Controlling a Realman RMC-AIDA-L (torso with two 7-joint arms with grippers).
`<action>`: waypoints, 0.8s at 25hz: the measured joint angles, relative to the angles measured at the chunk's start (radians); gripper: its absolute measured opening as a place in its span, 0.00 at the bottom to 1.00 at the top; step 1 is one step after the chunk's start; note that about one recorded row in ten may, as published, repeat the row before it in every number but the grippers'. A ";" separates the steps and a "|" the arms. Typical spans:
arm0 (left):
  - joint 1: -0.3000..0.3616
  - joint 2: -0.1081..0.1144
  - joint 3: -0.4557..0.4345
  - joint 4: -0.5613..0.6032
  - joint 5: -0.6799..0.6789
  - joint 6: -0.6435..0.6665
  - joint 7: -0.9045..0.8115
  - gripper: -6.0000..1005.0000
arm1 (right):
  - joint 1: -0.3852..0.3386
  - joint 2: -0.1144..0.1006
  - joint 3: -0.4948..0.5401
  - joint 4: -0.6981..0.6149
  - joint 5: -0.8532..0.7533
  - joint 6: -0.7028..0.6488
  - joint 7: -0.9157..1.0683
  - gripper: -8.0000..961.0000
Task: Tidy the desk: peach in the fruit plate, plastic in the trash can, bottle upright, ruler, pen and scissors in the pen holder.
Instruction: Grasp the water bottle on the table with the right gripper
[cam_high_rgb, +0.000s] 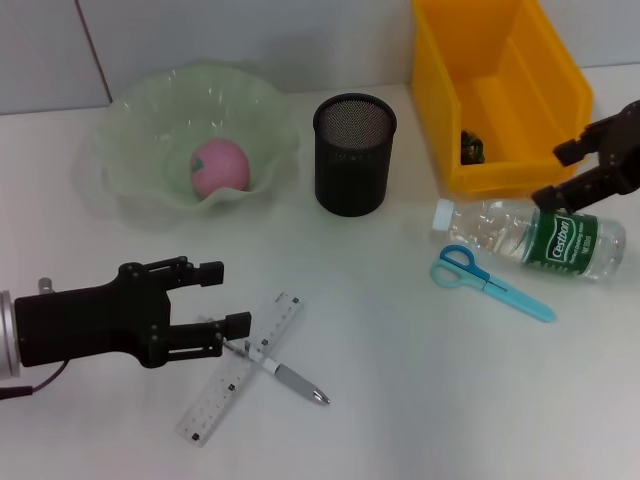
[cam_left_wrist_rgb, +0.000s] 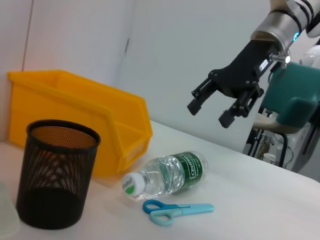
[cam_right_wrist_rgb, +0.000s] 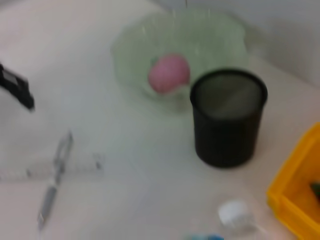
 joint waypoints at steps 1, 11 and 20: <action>0.000 -0.001 -0.005 0.000 0.000 -0.001 -0.002 0.80 | 0.012 -0.002 -0.004 -0.005 -0.030 -0.007 0.000 0.84; 0.006 -0.001 -0.049 0.002 0.001 -0.002 -0.026 0.80 | 0.100 -0.006 -0.149 0.050 -0.255 0.039 -0.011 0.84; 0.009 -0.003 -0.053 0.000 0.002 -0.001 -0.029 0.80 | 0.120 0.034 -0.289 0.176 -0.356 0.190 -0.013 0.84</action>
